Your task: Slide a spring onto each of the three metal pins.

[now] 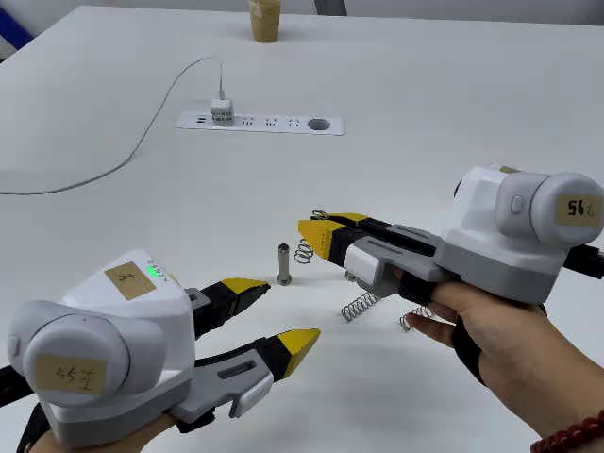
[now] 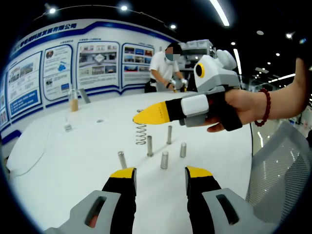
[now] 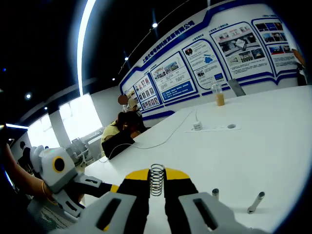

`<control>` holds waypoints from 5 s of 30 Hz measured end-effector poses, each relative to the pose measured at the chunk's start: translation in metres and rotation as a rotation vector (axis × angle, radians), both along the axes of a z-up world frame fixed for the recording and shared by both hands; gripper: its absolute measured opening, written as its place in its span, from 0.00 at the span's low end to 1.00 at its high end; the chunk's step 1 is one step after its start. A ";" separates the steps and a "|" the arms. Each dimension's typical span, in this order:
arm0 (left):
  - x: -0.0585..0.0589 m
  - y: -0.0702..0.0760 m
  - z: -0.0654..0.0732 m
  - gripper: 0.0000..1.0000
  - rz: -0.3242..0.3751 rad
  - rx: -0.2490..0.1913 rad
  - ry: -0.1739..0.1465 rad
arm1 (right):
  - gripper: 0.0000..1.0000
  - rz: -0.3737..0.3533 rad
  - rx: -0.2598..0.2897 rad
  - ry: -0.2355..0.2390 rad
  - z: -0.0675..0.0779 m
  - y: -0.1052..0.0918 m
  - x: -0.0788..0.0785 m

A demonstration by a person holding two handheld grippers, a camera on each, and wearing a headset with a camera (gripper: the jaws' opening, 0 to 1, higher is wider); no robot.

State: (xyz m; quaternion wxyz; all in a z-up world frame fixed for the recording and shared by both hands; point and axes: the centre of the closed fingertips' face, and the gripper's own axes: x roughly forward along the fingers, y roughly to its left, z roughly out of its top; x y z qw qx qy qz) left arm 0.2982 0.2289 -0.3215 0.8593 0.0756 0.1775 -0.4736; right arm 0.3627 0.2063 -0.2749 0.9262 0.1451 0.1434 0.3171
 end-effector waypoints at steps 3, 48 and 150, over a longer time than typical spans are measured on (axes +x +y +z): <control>0.000 0.001 -0.003 0.43 0.003 0.016 -0.002 | 0.11 0.000 -0.027 -0.001 -0.005 0.001 0.006; 0.006 0.006 -0.011 0.68 0.044 0.010 0.053 | 0.11 0.060 -0.318 -0.116 -0.049 0.021 0.039; 0.023 -0.046 -0.035 0.38 -0.044 0.132 0.052 | 0.55 -0.050 -0.282 0.062 -0.042 -0.099 -0.053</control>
